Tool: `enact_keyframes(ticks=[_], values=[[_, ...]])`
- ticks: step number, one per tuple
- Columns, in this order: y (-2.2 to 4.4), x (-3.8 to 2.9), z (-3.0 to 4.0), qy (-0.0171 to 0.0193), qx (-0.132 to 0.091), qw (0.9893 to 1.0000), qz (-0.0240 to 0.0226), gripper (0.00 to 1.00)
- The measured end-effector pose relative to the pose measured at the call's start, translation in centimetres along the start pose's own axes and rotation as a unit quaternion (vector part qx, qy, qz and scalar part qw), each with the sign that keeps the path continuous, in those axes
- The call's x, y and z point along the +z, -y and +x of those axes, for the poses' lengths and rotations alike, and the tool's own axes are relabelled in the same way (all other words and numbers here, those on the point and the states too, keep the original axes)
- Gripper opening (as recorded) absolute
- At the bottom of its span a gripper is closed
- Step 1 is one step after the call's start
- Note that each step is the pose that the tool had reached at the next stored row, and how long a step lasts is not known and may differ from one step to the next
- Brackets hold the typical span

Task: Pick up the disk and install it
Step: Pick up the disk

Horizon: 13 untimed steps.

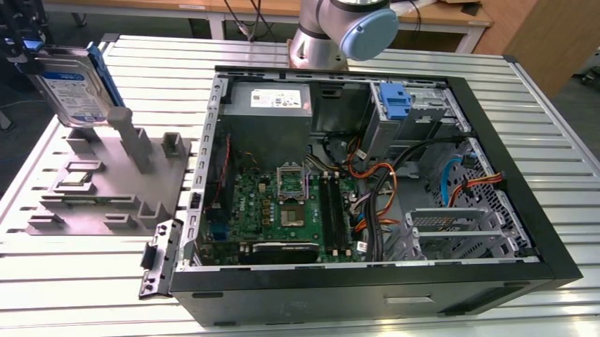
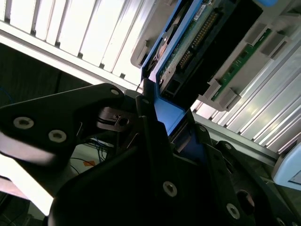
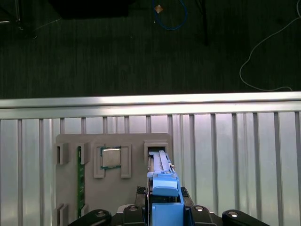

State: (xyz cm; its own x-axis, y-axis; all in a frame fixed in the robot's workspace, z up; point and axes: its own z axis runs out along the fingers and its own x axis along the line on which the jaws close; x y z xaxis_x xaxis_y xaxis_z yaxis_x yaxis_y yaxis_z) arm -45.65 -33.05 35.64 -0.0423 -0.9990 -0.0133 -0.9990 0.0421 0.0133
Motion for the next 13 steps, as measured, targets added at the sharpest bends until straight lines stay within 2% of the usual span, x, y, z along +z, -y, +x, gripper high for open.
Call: enact_keyframes(ticks=[13], values=[[-0.01,-0.34,0.0,0.0,0.0,1.0,0.0,0.36]])
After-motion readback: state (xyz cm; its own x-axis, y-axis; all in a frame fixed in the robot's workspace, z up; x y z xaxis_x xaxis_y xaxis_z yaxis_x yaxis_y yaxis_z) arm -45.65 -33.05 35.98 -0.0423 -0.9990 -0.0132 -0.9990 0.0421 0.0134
